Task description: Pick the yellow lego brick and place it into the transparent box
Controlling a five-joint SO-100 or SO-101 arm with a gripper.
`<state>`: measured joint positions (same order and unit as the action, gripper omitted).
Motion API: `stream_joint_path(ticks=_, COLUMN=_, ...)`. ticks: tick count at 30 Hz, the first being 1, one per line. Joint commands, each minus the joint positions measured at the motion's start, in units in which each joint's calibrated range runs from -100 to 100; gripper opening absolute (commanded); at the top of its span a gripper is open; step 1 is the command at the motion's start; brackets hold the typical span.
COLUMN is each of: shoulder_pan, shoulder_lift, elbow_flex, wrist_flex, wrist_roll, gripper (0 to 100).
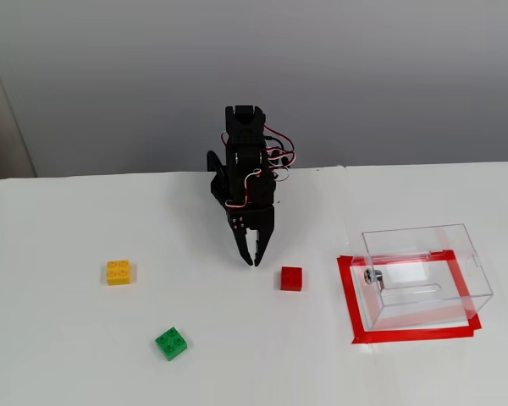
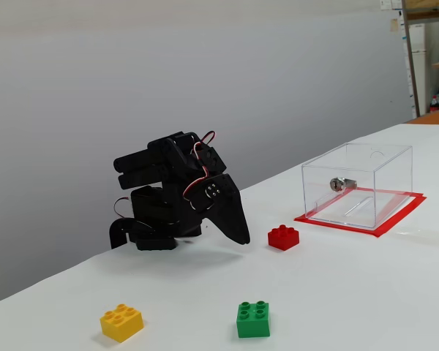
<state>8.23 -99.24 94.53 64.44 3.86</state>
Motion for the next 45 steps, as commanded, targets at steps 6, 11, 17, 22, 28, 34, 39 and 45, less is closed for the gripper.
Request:
stream_joint_path(ticks=6, shoulder_pan=0.31, shoulder_lift=-0.42, elbow_flex=0.32, wrist_flex=-0.21, wrist_roll=0.16, gripper=2)
stream_joint_path(ticks=11, shoulder_pan=0.31, shoulder_lift=-0.42, elbow_flex=0.32, wrist_flex=-0.21, wrist_roll=0.16, gripper=2)
stream_joint_path(ticks=17, shoulder_pan=0.31, shoulder_lift=-0.42, elbow_flex=0.32, wrist_flex=-0.21, wrist_roll=0.16, gripper=2)
stream_joint_path(ticks=22, shoulder_pan=0.39, shoulder_lift=-0.42, elbow_flex=0.5, wrist_flex=-0.99, wrist_roll=0.16, gripper=2)
stream_joint_path(ticks=28, shoulder_pan=-0.2, shoulder_lift=0.0, elbow_flex=-0.22, wrist_flex=-3.6, wrist_roll=-0.36, gripper=2)
stream_joint_path(ticks=34, shoulder_pan=0.39, shoulder_lift=0.34, elbow_flex=-4.93, wrist_flex=-3.95, wrist_roll=-0.36, gripper=2)
stream_joint_path(ticks=39, shoulder_pan=0.39, shoulder_lift=5.35, elbow_flex=-11.25, wrist_flex=-3.6, wrist_roll=-0.41, gripper=2)
stream_joint_path(ticks=45, shoulder_pan=0.46, shoulder_lift=18.25, elbow_flex=-21.65, wrist_flex=-3.6, wrist_roll=-0.41, gripper=15)
